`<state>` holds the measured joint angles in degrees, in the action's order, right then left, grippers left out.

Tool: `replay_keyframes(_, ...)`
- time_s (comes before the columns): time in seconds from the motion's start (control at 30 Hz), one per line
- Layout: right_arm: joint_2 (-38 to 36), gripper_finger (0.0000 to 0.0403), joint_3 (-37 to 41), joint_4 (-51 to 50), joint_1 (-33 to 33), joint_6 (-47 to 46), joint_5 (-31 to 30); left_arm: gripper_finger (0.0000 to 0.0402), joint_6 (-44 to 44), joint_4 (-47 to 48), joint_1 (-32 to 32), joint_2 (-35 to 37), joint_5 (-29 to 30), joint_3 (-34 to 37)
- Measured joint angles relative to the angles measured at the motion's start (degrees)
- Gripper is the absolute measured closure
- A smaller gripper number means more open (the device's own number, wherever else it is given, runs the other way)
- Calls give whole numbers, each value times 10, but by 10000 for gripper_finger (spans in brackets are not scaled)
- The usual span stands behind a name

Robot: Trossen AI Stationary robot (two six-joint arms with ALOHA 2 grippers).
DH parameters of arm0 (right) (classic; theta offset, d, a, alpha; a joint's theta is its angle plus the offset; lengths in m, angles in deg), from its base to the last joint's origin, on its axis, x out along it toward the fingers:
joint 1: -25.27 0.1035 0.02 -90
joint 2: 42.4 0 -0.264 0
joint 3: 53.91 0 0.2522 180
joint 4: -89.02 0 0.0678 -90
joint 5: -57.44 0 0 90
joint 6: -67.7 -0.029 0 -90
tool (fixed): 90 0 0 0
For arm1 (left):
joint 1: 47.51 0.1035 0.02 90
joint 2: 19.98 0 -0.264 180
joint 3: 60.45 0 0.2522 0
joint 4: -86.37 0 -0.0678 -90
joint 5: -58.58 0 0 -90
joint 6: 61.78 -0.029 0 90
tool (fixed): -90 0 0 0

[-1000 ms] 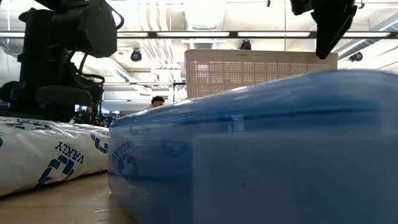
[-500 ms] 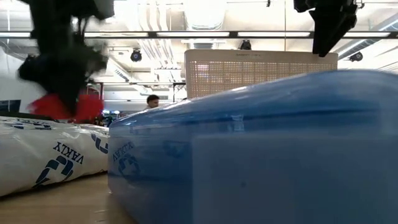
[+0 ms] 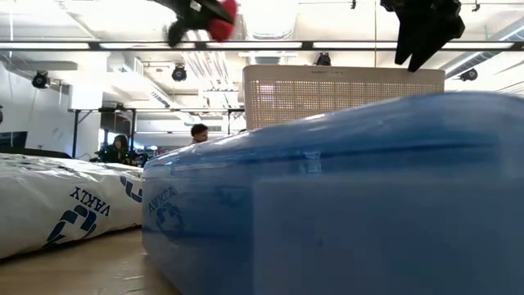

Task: Pick & place medical supplies in basket/bin
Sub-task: Put the red bandage into the white bin

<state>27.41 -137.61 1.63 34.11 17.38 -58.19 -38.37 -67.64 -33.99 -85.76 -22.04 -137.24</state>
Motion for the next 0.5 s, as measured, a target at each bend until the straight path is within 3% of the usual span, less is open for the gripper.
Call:
replay_keyframes(0.1,-5,117,-7,0,7,-17,0,352,-45,0,45,-92,-102,-61)
replay_keyframes(0.23,-14,117,-28,0,19,-39,-1,351,-88,7,75,-217,-177,-164)
replay_keyframes(0.4,-22,117,-46,-9,38,-73,-2,347,-156,107,84,-338,-168,-313)
replay_keyframes(0.5,-25,117,-47,-27,48,-96,-3,320,-198,184,86,-391,-140,-385)
